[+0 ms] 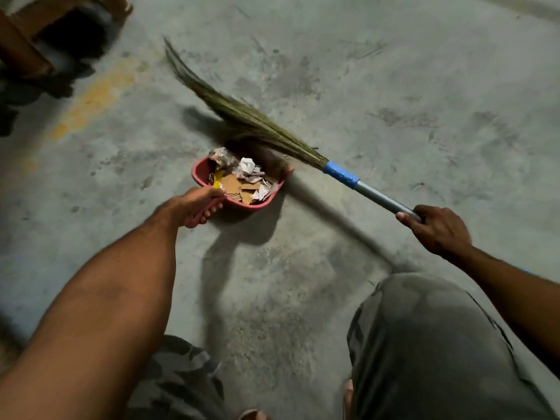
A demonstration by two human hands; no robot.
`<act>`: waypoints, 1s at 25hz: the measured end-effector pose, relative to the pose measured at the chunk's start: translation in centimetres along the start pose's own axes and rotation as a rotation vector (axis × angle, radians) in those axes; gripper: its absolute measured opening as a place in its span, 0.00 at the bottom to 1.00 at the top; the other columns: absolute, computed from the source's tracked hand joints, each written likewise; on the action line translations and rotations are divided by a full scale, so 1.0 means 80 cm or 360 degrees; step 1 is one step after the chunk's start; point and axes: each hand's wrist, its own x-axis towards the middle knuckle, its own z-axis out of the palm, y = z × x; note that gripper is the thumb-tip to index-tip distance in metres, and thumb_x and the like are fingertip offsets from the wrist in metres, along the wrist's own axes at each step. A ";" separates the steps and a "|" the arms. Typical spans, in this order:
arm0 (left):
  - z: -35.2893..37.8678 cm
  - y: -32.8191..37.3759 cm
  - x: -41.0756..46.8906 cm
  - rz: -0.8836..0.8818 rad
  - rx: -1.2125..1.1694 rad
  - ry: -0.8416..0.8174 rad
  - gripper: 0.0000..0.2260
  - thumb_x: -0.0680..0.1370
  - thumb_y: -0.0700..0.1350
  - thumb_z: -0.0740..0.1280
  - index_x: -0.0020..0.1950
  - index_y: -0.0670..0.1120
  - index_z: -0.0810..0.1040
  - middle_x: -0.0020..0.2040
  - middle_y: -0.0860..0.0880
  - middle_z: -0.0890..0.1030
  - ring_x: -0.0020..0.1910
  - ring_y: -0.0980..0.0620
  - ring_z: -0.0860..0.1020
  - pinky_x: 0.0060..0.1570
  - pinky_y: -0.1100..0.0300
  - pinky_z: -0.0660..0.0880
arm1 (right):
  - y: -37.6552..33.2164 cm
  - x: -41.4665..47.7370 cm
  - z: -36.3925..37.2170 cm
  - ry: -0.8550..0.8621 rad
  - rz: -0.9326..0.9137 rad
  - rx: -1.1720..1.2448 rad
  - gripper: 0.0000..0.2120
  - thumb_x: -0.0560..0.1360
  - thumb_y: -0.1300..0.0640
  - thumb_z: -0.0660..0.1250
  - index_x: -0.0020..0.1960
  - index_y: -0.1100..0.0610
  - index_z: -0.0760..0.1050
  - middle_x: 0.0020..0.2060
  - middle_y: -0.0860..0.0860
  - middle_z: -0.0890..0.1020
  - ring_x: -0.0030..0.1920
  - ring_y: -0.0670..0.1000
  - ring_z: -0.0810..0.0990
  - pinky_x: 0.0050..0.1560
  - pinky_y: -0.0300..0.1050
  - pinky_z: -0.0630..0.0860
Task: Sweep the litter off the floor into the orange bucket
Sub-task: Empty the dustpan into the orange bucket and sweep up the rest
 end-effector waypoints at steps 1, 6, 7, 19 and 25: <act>0.004 -0.004 -0.002 -0.0009 0.0010 -0.0021 0.16 0.83 0.55 0.64 0.43 0.44 0.77 0.32 0.50 0.74 0.26 0.55 0.69 0.22 0.63 0.65 | 0.003 -0.002 0.000 0.0012 0.0046 0.0033 0.24 0.79 0.33 0.61 0.38 0.52 0.75 0.31 0.53 0.79 0.34 0.56 0.77 0.32 0.48 0.70; 0.026 -0.018 -0.003 -0.0035 -0.0002 -0.0039 0.16 0.83 0.55 0.64 0.43 0.44 0.77 0.32 0.50 0.73 0.25 0.55 0.68 0.21 0.63 0.64 | 0.010 -0.007 0.000 -0.0046 0.0021 -0.0030 0.24 0.80 0.33 0.60 0.39 0.52 0.76 0.31 0.53 0.78 0.32 0.54 0.76 0.31 0.45 0.68; 0.031 -0.016 0.000 -0.0048 -0.0019 -0.0038 0.16 0.82 0.55 0.65 0.43 0.44 0.77 0.32 0.50 0.73 0.25 0.55 0.68 0.20 0.63 0.64 | 0.007 -0.008 0.003 -0.0070 -0.0019 -0.0050 0.24 0.79 0.33 0.60 0.39 0.52 0.76 0.31 0.52 0.78 0.32 0.54 0.77 0.31 0.45 0.67; 0.068 -0.008 -0.008 -0.0001 0.0029 -0.0098 0.16 0.83 0.55 0.64 0.42 0.45 0.76 0.30 0.50 0.72 0.25 0.55 0.67 0.22 0.63 0.63 | 0.013 -0.037 0.003 0.0026 0.0099 0.0045 0.25 0.80 0.35 0.61 0.37 0.54 0.75 0.31 0.52 0.77 0.33 0.55 0.74 0.32 0.48 0.68; 0.102 0.008 0.001 0.0039 -0.0026 -0.0136 0.16 0.83 0.54 0.63 0.42 0.45 0.76 0.31 0.51 0.71 0.24 0.56 0.67 0.20 0.64 0.62 | 0.049 -0.043 0.014 -0.0086 0.0176 0.0035 0.26 0.80 0.34 0.59 0.36 0.54 0.74 0.31 0.54 0.78 0.34 0.55 0.76 0.32 0.48 0.69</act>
